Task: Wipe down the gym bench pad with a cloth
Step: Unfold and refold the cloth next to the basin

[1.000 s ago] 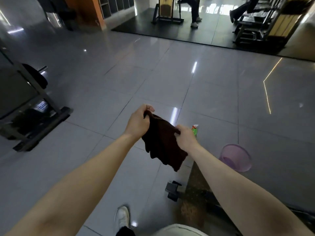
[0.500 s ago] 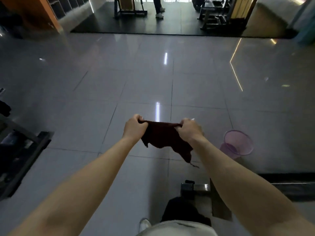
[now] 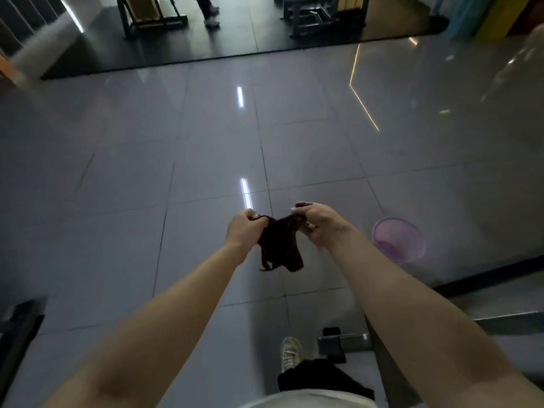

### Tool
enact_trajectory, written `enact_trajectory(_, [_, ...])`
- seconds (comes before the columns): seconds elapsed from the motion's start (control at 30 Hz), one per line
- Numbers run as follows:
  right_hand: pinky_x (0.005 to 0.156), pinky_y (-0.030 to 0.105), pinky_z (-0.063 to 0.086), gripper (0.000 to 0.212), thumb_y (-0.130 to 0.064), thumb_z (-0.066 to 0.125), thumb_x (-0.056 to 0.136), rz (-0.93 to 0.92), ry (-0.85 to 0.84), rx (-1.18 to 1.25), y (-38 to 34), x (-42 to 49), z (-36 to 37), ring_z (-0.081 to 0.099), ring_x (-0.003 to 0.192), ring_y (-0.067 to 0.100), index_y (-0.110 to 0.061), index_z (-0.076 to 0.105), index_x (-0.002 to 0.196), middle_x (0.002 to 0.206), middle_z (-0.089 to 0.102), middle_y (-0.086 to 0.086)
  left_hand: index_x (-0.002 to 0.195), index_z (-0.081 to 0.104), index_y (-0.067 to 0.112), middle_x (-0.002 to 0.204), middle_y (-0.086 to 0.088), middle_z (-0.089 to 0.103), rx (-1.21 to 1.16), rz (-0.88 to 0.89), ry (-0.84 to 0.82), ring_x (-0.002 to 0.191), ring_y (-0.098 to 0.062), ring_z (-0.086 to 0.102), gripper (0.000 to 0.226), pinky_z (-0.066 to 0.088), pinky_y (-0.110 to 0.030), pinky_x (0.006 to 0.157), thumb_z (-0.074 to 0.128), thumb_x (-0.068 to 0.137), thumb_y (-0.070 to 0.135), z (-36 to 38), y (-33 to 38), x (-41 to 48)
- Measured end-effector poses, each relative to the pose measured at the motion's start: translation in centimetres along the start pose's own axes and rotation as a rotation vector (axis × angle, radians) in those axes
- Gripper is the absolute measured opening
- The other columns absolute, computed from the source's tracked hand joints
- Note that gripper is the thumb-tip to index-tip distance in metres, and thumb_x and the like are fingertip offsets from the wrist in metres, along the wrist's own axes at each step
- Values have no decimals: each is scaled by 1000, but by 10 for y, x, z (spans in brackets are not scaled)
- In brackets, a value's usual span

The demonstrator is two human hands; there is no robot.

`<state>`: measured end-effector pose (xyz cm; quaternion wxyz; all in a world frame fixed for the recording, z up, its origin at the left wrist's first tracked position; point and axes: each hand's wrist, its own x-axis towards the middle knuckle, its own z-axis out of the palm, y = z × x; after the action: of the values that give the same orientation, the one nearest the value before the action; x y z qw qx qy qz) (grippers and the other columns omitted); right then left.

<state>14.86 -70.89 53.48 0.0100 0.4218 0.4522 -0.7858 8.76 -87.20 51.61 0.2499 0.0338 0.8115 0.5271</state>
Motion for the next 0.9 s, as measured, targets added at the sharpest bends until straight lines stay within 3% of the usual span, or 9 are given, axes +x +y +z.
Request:
enact_trajectory(0.13, [46,22,54,27,10,49,94,-17,5,137,-40,34,10,60,68,19,-7,53,114,84,58,15,73,51,20,80,-12,59,-110,74,-125,81,-28,61,18,52,-63,91,66,72,30,20,40,39])
enact_trajectory(0.23, [45,24,54,31,13,43,95,-41,21,251,-69,55,12,60,72,24,-7,48,117,90,56,20,81,50,15,76,-6,61,-214,115,-222,79,-24,61,18,50,-62,95,64,93,14,33,64,61])
enact_trajectory(0.37, [45,27,54,37,18,41,92,-111,40,385,-105,76,7,60,71,28,-4,46,122,90,55,21,95,48,12,81,1,65,-251,186,-390,81,-18,68,23,54,-45,88,70,92,4,52,88,95])
enact_trajectory(0.47, [53,29,58,27,12,47,93,-205,61,364,-127,89,-1,63,71,27,-4,51,115,88,58,19,107,47,2,90,-7,59,-149,257,-328,81,-14,62,31,54,-23,74,72,89,-1,75,109,117])
enact_trajectory(0.53, [57,30,57,21,5,54,92,-277,115,278,-141,97,-11,65,68,23,-9,57,108,84,62,15,101,50,1,87,-10,56,-115,294,-274,73,-9,59,18,50,-16,64,64,92,-7,92,122,138])
enact_trajectory(0.7, [52,15,46,34,2,54,81,-442,345,-5,-166,121,-52,59,73,13,-17,63,108,91,61,3,88,46,16,80,-8,51,-280,150,-325,73,-20,52,23,45,-33,64,51,94,-5,129,155,202])
enact_trajectory(0.8, [62,13,44,55,6,55,82,-418,442,-129,-159,140,-75,55,97,16,-19,52,132,114,55,6,100,47,12,87,-8,56,-340,48,-485,78,-19,58,13,52,-35,71,49,97,0,153,175,228])
enact_trajectory(0.83, [65,13,44,56,6,56,83,-373,419,-97,-157,147,-78,55,101,18,-19,50,133,115,57,6,104,47,11,89,-9,57,-336,30,-549,80,-19,60,12,53,-36,72,48,97,1,162,181,236])
enact_trajectory(0.9, [79,20,48,39,-1,61,81,-320,374,-57,-156,160,-81,63,101,24,-10,62,119,106,69,9,106,46,10,91,-9,56,-296,26,-643,80,-19,60,12,54,-34,67,48,97,2,179,192,252])
